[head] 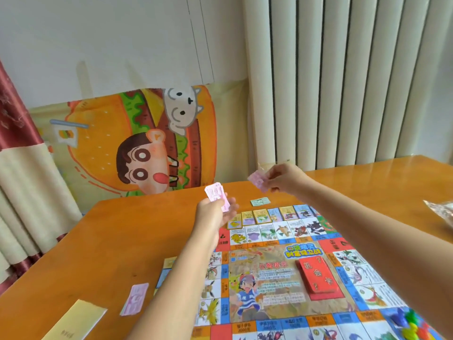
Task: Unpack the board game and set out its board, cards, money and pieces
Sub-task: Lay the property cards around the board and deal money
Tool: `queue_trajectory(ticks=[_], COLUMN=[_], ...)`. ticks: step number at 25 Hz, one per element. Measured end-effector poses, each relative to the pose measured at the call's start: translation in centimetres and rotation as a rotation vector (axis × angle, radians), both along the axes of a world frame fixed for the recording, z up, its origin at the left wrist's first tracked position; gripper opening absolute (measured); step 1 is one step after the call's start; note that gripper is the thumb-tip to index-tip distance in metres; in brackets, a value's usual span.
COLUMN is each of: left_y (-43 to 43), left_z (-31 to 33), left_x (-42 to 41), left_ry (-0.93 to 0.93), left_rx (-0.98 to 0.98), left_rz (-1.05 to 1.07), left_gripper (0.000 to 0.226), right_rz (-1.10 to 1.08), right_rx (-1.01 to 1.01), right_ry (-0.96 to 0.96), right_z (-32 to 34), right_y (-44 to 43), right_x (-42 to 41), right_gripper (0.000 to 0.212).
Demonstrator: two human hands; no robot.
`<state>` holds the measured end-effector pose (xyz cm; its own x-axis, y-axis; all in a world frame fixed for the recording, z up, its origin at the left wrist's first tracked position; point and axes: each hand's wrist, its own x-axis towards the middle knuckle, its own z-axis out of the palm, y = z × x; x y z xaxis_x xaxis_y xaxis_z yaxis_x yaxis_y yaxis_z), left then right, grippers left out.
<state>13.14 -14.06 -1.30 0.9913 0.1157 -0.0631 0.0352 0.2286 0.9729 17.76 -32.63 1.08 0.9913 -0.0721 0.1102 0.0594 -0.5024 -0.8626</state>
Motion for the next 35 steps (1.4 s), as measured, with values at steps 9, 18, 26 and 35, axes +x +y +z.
queue_trajectory(ticks=[9,18,26,35], left_y=[0.2,1.3,1.9,2.3], left_z=[-1.7,-3.4,-4.1,-3.6], left_x=[7.0,9.2,9.0,9.0], left_ry=[0.018,0.02,0.031,0.017], left_rx=[0.47,0.401,0.404,0.382], left_rz=[-0.072,-0.077,-0.077,-0.082], left_gripper=[0.029,0.029,0.028,0.024], right_rz=[-0.081,-0.036,-0.04,0.181], right_rx=[-0.11,-0.226,-0.317,-0.576], right_ry=[0.124,0.199,0.225,0.192], right_z=[-4.1,-7.5,-9.1,-7.8], right_y=[-2.0,-1.6,-1.6,-1.0], right_x=[8.6,12.4,12.8,12.8], right_gripper=[0.022,0.026,0.026,0.041])
